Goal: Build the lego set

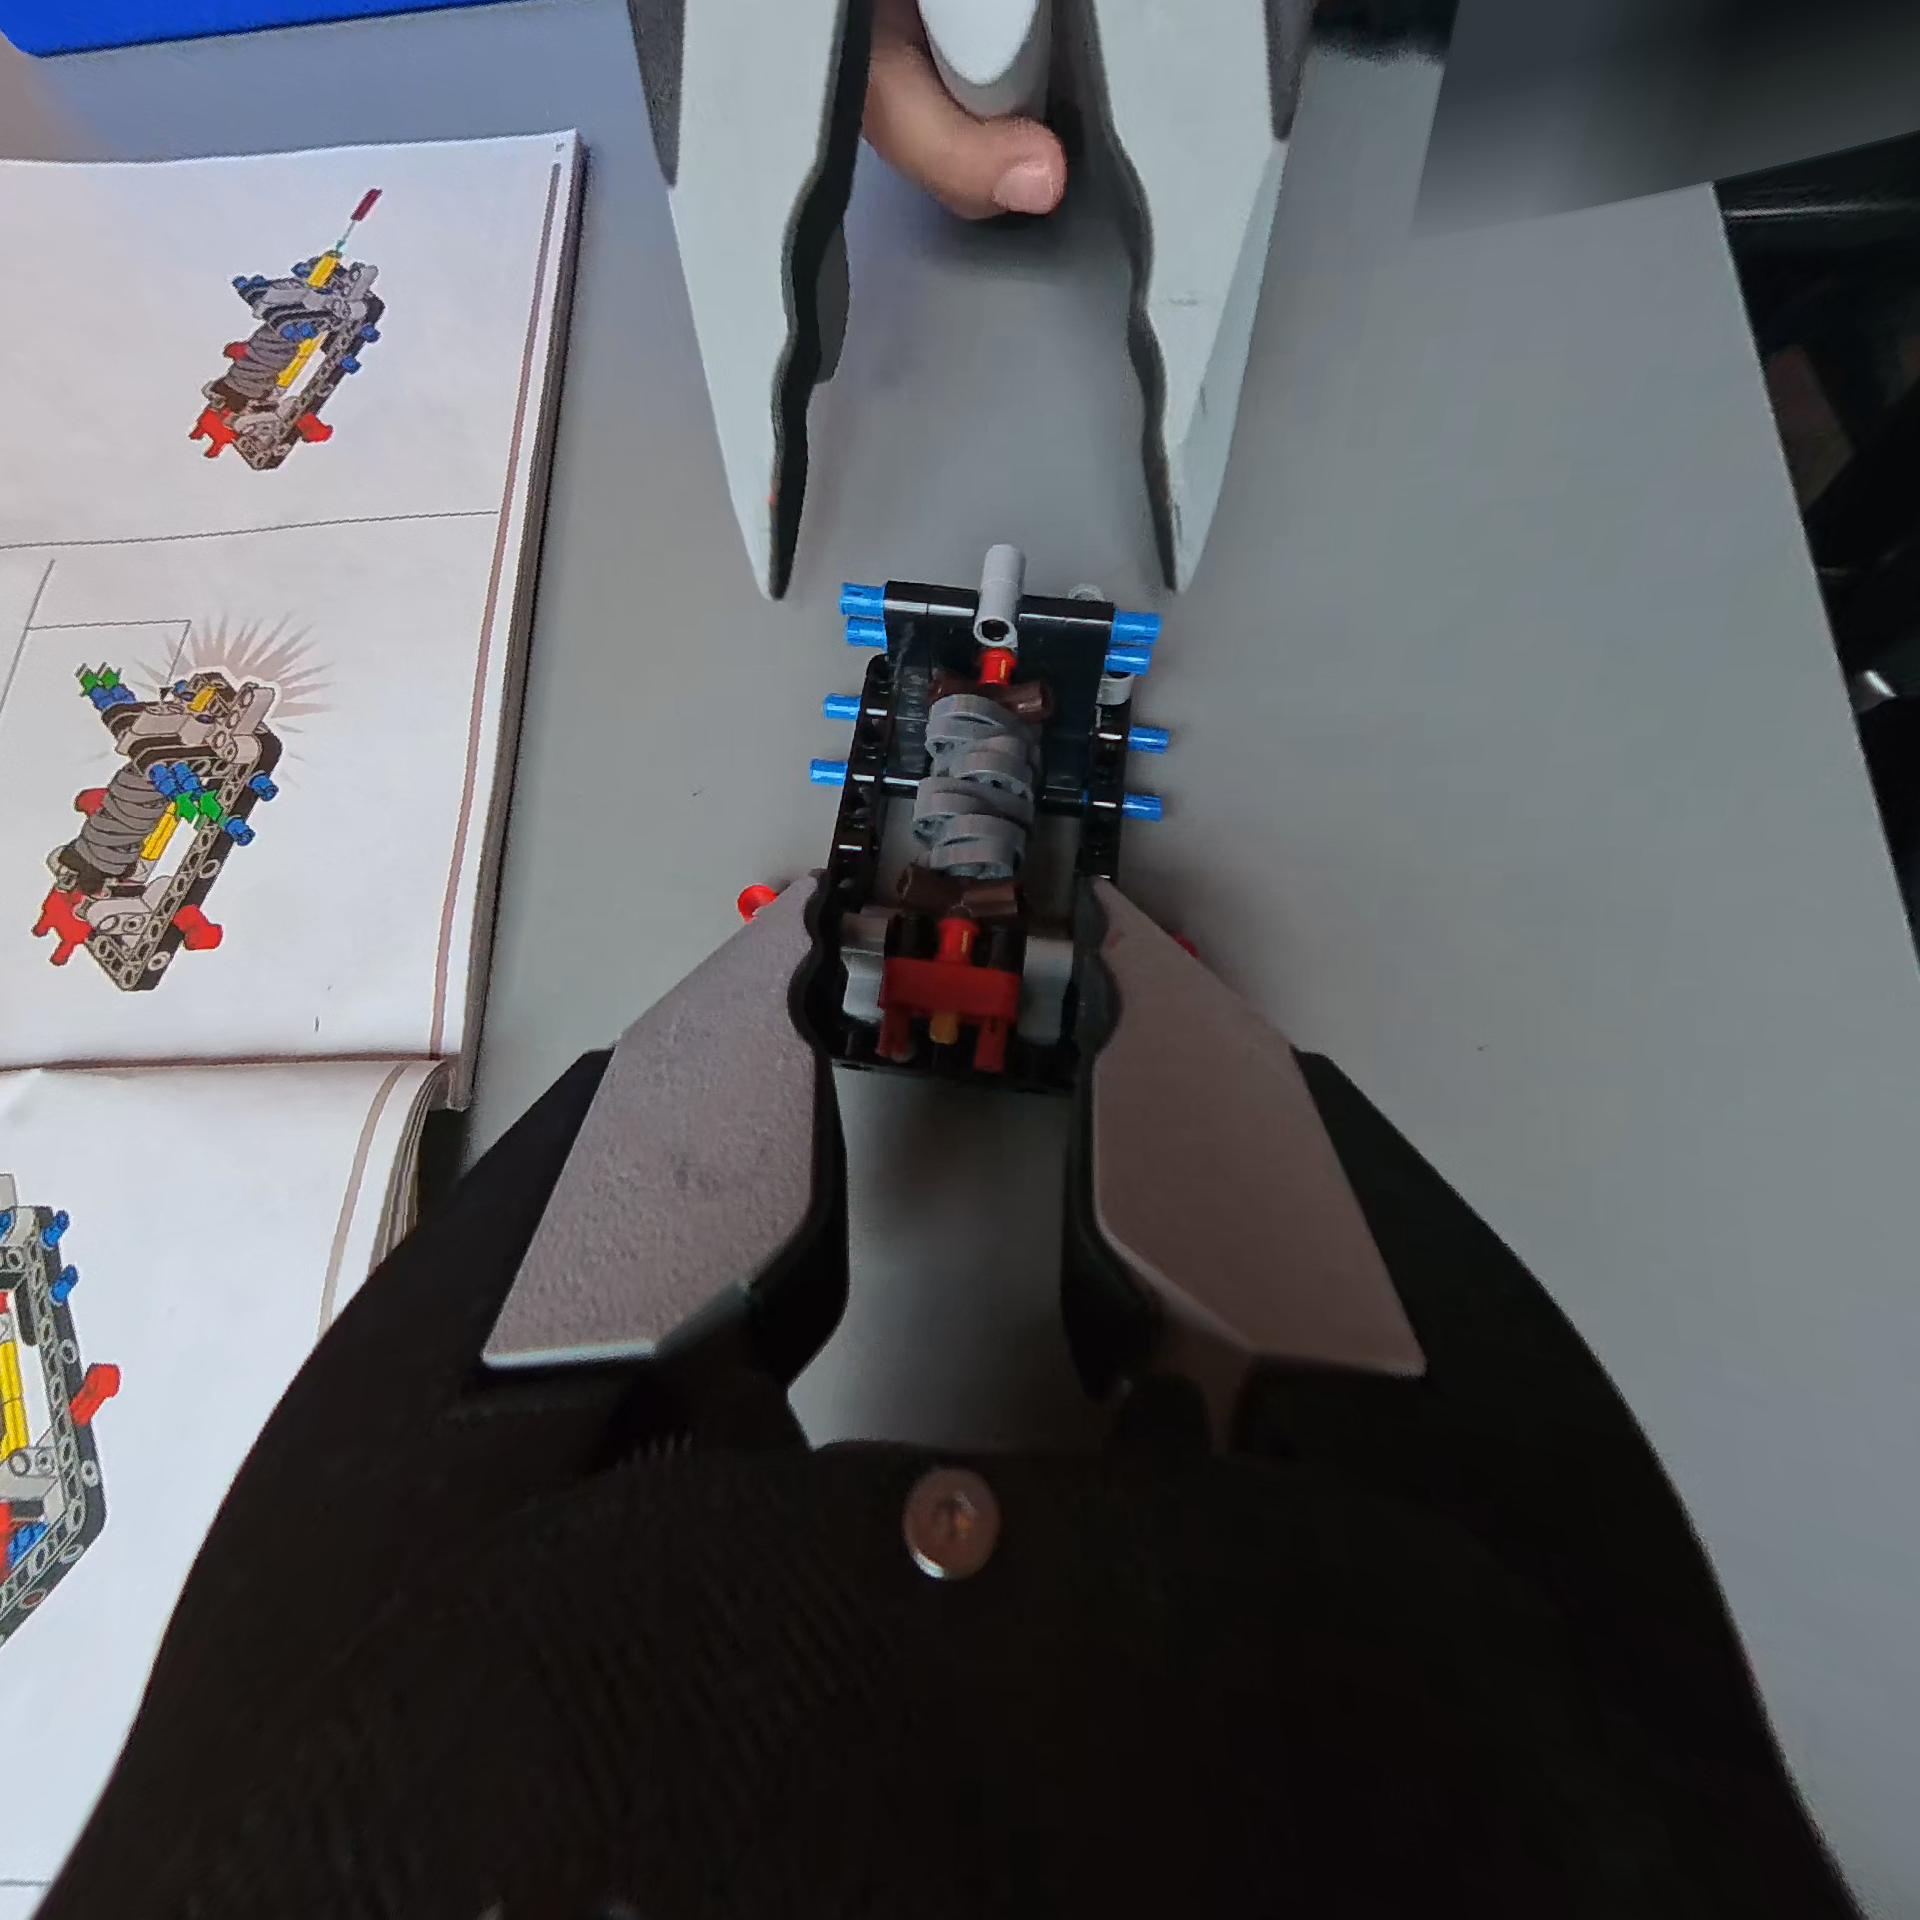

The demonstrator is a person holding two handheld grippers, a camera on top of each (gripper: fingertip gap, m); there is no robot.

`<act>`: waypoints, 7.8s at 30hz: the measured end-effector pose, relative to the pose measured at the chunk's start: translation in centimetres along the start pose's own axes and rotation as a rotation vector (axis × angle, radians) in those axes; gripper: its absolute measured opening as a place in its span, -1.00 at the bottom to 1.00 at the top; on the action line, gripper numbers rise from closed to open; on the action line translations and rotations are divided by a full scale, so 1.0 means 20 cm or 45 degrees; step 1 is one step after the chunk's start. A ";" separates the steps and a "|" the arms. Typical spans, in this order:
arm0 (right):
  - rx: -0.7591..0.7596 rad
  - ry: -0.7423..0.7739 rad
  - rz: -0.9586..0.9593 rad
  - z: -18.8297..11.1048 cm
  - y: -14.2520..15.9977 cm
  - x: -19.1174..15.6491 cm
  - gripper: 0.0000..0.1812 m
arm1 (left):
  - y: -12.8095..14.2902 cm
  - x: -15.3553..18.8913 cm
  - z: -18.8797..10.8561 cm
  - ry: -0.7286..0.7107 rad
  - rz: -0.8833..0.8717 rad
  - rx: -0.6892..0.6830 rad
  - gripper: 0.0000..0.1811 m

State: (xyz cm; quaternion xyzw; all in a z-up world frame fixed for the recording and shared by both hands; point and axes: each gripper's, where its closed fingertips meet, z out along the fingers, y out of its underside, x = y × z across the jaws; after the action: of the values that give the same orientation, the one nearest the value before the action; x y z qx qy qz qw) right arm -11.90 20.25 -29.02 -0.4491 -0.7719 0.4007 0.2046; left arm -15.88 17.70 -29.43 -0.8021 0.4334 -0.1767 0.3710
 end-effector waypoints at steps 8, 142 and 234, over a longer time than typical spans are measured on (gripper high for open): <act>-0.087 -0.044 -0.040 0.08 0.01 -0.05 -0.06 | 0.00 0.00 0.00 0.021 -0.017 0.020 -0.53; -0.233 0.585 -0.319 0.02 -0.07 -0.30 -0.96 | -0.26 0.35 0.02 0.054 -0.387 0.249 -0.84; 0.474 0.301 -0.129 -0.17 -0.35 -0.42 -1.00 | -0.43 0.41 -0.12 0.413 -0.708 0.669 -0.95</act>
State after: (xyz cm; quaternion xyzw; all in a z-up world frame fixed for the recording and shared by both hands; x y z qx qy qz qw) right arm -9.10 12.61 -21.06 -0.4080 -0.6768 0.4702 0.3929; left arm -7.95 12.89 -21.66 -0.7284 0.1933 -0.4988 0.4281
